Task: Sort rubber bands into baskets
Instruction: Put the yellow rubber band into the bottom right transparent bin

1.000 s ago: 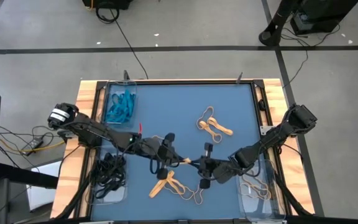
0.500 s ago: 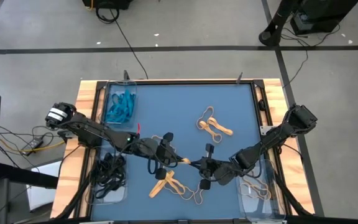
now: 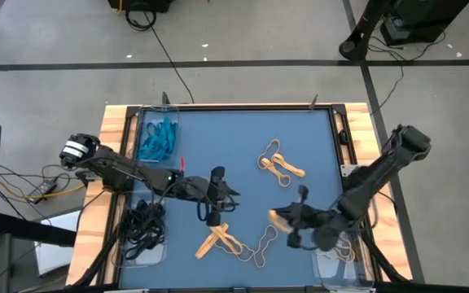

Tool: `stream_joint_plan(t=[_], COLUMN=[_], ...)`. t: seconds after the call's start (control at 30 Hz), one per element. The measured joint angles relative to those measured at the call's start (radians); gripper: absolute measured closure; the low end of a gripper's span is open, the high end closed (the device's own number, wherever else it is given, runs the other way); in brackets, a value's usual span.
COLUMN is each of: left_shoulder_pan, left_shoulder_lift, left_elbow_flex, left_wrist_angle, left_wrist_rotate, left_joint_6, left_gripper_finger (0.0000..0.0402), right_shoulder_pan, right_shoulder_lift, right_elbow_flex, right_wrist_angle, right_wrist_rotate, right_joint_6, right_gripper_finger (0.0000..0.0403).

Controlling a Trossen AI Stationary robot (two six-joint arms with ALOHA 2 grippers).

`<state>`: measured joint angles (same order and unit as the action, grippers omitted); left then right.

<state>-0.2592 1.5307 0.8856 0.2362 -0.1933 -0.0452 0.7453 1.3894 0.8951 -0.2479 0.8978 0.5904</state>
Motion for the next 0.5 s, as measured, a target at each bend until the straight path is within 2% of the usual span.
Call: stream_joint_plan(t=[0.1,0.17,0.33,0.5], left_shoulder_pan=[0.011,0.009,-0.011,-0.018], left_shoulder_lift=[0.0,0.0,0.0,0.0], left_elbow_flex=[0.0,0.0,0.0,0.0], left_wrist_angle=[-0.006,-0.026,-0.077,-0.078], left_wrist_rotate=[0.031,0.049,0.049,0.049], left_joint_6=[0.011,0.011,0.014,0.016], left_gripper_finger=[0.0245,0.0244,0.0244,0.0244], right_shoulder_pan=[0.041,0.068,0.134,0.2], right_shoulder_lift=[-0.092,-0.156,-0.333,-0.459], right_elbow_flex=[0.0,0.0,0.0,0.0], right_wrist_angle=[-0.099,-0.166,-0.329,-0.519], right_wrist_rotate=[-0.014,-0.061,-0.259,-0.453], right_joint_6=[0.067,0.111,0.254,0.465], right_gripper_finger=[0.04,0.04,0.04,0.0399])
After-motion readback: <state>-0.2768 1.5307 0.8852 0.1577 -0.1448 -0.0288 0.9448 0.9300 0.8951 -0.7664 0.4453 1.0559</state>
